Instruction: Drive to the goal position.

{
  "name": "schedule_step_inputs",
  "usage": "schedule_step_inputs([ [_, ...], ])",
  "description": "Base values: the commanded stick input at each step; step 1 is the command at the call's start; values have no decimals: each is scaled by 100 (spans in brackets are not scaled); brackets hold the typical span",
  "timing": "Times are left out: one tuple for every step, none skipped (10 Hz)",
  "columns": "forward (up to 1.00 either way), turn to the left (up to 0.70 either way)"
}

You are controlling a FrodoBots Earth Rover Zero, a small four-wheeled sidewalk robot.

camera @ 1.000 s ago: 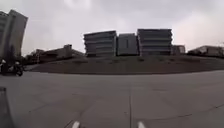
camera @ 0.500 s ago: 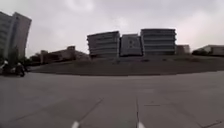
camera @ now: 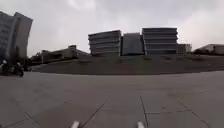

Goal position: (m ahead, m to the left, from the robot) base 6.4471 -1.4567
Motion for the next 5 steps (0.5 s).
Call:
schedule_step_inputs([
  [60,0],
  [60,0],
  [60,0],
  [60,0],
  [60,3],
])
